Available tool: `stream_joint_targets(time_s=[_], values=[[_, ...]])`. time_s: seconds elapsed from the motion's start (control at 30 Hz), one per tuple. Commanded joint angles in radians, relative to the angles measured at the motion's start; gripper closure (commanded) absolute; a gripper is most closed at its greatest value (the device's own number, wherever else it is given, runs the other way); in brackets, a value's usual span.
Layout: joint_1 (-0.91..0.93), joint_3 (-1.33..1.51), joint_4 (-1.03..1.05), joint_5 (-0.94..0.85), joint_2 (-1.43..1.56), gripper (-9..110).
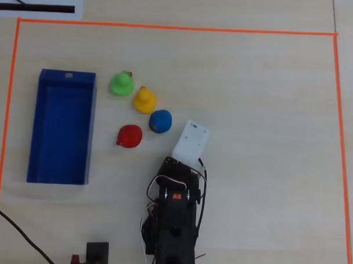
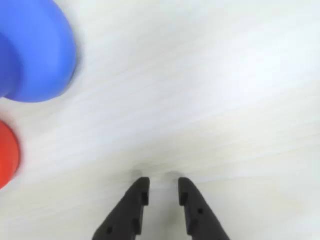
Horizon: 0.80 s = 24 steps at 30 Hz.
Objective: Grasp yellow duck and put it into box.
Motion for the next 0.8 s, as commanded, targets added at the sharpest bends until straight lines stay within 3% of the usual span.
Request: stream_joint_targets(time_s=[0.0,0.77], values=[[0.002,-0.003,0.023,-0.008,-0.003,96],[-0.002,-0.002,0.025,-0.023,-0.003,93]])
